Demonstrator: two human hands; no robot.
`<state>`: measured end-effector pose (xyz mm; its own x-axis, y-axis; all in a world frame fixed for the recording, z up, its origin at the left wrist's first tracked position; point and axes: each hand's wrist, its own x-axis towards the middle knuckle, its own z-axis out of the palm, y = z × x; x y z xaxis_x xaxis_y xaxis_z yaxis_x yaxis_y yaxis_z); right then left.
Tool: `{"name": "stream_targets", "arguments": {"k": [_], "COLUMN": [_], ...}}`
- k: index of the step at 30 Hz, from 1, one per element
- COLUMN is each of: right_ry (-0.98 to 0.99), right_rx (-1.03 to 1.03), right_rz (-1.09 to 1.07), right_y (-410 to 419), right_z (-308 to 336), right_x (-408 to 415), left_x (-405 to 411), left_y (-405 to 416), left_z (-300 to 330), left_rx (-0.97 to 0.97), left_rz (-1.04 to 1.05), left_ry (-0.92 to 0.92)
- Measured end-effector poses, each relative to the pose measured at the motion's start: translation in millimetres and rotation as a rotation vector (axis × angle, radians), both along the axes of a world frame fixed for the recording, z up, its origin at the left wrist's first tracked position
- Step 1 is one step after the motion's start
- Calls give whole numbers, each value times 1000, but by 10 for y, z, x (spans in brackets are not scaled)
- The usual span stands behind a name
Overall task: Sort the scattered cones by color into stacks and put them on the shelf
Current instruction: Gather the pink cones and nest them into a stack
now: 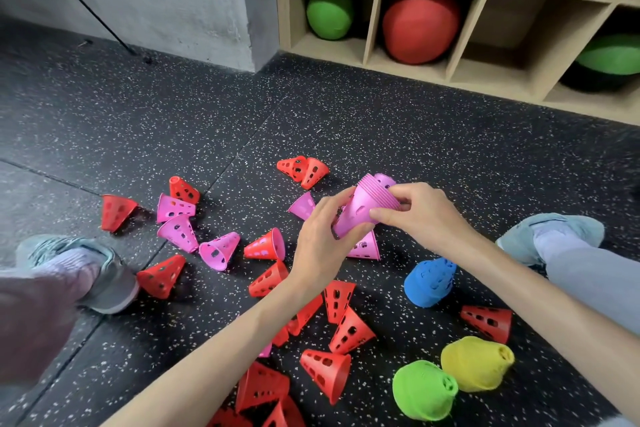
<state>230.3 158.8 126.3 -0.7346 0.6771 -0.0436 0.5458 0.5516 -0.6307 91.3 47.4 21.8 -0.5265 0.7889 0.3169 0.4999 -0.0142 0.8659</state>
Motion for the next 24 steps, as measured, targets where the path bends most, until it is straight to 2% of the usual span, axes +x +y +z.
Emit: {"name": "stream_targets", "arguments": {"k": [6,16,20,24], "right_ry": [16,-22,-35,-67], "right_rx": [11,75,47,55], "right_rz": [9,32,50,61], "right_y": [-29,-143,-183,-222], "right_z": [28,-20,-27,-66], "right_x": [-39,-243,-281,-307], "left_x": [-83,-874,-1423,-1724], "left_y": [-49,-376,-716,-1110], "left_z": [104,339,35,-419], "left_rx": [-10,-310,-460,-591], "left_rz": [-48,-255,-148,1], "left_ry": [0,161,246,244]}}
